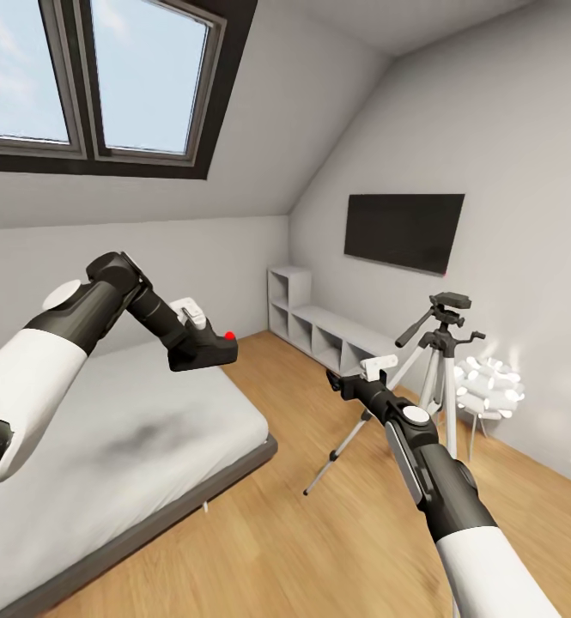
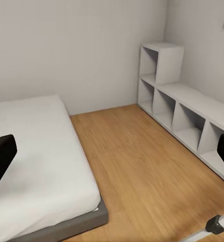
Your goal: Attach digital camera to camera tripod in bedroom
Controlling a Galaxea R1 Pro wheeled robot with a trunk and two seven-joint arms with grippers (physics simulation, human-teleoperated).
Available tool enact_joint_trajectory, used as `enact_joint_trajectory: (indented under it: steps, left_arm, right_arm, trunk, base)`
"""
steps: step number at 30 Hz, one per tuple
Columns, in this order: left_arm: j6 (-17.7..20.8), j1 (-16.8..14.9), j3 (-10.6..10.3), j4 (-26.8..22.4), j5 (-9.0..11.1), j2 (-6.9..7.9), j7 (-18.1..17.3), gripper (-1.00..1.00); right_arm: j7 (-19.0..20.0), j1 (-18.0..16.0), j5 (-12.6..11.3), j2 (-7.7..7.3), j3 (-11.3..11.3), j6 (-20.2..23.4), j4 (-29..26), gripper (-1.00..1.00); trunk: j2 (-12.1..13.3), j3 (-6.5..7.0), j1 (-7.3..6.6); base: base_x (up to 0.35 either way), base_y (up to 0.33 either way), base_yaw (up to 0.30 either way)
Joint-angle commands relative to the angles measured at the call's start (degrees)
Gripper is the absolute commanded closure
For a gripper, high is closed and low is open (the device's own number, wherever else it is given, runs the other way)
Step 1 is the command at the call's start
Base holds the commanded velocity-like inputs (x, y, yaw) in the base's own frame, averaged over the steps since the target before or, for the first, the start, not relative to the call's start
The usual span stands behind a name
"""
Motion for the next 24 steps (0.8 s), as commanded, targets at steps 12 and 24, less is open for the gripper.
enact_joint_trajectory:
  steps: [12, 24]
  left_arm:
    - [0.55, -0.03, -0.05, -0.14, -0.46, 0.04, -0.44, 1.0]
    - [-0.2, 0.68, -0.65, -0.94, -0.97, -0.56, -0.65, 1.0]
  right_arm:
    - [0.17, -0.02, -0.07, 0.05, -0.04, 0.31, -0.05, -1.0]
    - [-0.48, 0.63, -0.25, -0.63, -0.69, 0.82, -0.71, -1.0]
  trunk:
    - [-0.05, -0.03, 0.02]
    - [-0.05, -0.03, 0.02]
  base:
    - [0.002, 0.0, 0.0]
    - [0.0, 0.0, 0.0]
